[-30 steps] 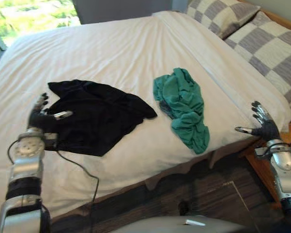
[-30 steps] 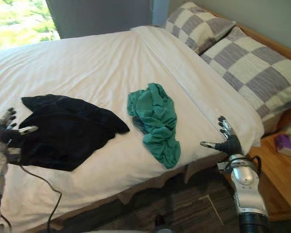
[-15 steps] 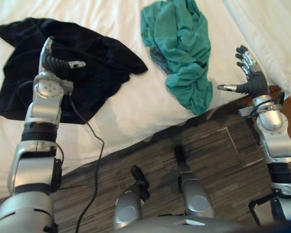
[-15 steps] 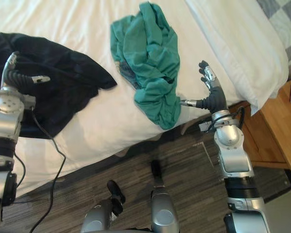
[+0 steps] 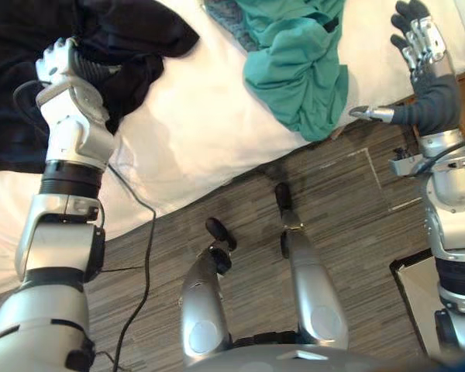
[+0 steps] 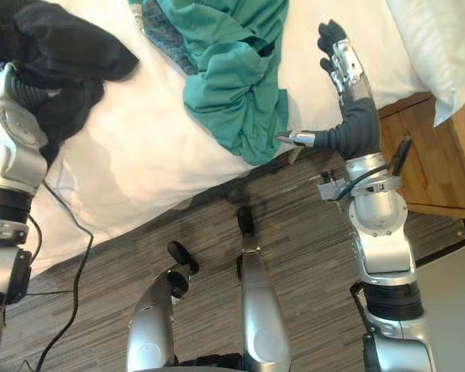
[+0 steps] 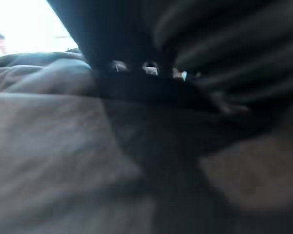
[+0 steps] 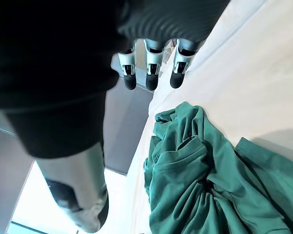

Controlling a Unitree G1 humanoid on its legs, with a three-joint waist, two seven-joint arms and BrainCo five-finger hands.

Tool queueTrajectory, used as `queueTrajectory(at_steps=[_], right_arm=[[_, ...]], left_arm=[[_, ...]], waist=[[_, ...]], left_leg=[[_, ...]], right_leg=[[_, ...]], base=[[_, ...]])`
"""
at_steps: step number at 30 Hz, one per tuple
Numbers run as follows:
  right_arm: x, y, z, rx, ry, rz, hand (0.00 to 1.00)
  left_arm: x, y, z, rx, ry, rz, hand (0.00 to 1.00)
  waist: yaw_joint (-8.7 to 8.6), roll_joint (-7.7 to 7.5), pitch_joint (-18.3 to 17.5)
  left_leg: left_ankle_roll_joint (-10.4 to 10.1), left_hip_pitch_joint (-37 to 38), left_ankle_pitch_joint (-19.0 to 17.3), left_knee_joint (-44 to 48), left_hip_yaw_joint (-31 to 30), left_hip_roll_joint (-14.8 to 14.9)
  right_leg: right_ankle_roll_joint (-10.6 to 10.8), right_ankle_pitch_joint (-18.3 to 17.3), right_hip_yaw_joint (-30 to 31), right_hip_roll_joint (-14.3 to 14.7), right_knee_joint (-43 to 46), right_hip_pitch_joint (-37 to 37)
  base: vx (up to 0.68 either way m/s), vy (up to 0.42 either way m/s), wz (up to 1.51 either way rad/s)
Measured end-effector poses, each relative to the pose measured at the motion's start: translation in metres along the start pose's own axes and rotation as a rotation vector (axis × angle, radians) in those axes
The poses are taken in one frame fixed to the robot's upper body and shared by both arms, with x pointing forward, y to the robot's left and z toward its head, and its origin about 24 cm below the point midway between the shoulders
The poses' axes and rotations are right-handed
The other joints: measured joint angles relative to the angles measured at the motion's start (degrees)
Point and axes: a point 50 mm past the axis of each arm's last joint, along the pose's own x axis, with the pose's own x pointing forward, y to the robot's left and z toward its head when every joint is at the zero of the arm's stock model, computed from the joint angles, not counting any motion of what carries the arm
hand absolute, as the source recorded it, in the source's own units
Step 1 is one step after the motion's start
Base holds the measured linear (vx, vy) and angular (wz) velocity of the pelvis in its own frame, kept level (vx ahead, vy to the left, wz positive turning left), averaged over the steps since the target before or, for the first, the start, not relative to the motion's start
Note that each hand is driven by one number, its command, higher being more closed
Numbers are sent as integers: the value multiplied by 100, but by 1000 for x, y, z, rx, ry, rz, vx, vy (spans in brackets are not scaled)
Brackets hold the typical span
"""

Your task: Tidy the bed and pick cloth on bed and put in laundry

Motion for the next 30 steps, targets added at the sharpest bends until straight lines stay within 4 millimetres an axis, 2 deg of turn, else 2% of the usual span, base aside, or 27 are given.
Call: queueTrajectory(at_steps=[3,5,6,9,13,16,18,22,24,27,30], right_arm=[[8,12,6,-21,-48,51,0],[17,27,14,-57,-97,117,0],[19,31,16,-69,-108,132,0],[24,45,21,-124,-125,192,0],[22,54,13,-191,-50,225,0],[21,60,-2,-270,37,238,0],[20,59,-25,-305,160,225,0],[22,55,-61,-349,337,202,0],[27,46,-80,-394,428,174,0],[31,30,-94,-465,499,160,0],[38,9,-105,-536,573,123,0]], left_arm=[[-4,-18,-16,-17,24,-16,100],[-6,-37,-30,-132,10,-45,100],[-6,-41,-33,-159,0,-52,100],[-17,-60,-52,-394,-72,-100,100],[-42,-92,-65,-658,-143,-183,100],[-62,-107,-64,-788,-212,-244,100],[-75,-112,-60,-810,-280,-285,100],[-86,-111,-51,-840,-348,-331,100],[-94,-110,-49,-806,-395,-367,100],[-100,-107,-44,-798,-436,-379,100],[-101,-102,-38,-802,-480,-379,100]], waist=[[-10,117,-116],[0,253,-203],[26,263,-217],[143,283,-289],[249,268,-384],[403,141,-550],[584,-4,-631],[708,-102,-643],[826,-112,-643],[946,-109,-635],[965,-94,-601]], left_leg=[[-9,22,-68,54,111,38],[-11,90,-68,40,149,45],[-15,128,-66,25,168,42],[-61,321,-24,-111,178,23],[-77,519,34,-282,-7,-77],[-99,506,72,-370,-278,-97],[-105,469,98,-399,-484,-134],[-89,387,182,-496,-845,-205],[-74,313,219,-552,-991,-238],[-62,198,239,-575,-1169,-255],[-62,30,240,-554,-1350,-268]], right_leg=[[-1,-3,104,26,34,-59],[-11,-27,112,58,100,-56],[-16,-36,105,64,130,-55],[-50,-157,25,62,279,9],[-65,-341,-296,-47,402,217],[-73,-403,-536,-117,388,338],[-74,-402,-745,-143,304,448],[-61,-383,-1039,-183,81,665],[-22,-316,-1105,-180,-94,729],[-26,-208,-1183,-167,-311,772],[-23,-115,-1314,-165,-507,816]], base=[[25,-33,-26],[53,-40,-14],[47,-51,-11],[49,-67,0],[46,-29,26],[66,-24,36],[72,-16,35],[57,-14,47],[50,10,25],[45,10,17],[27,8,18]])
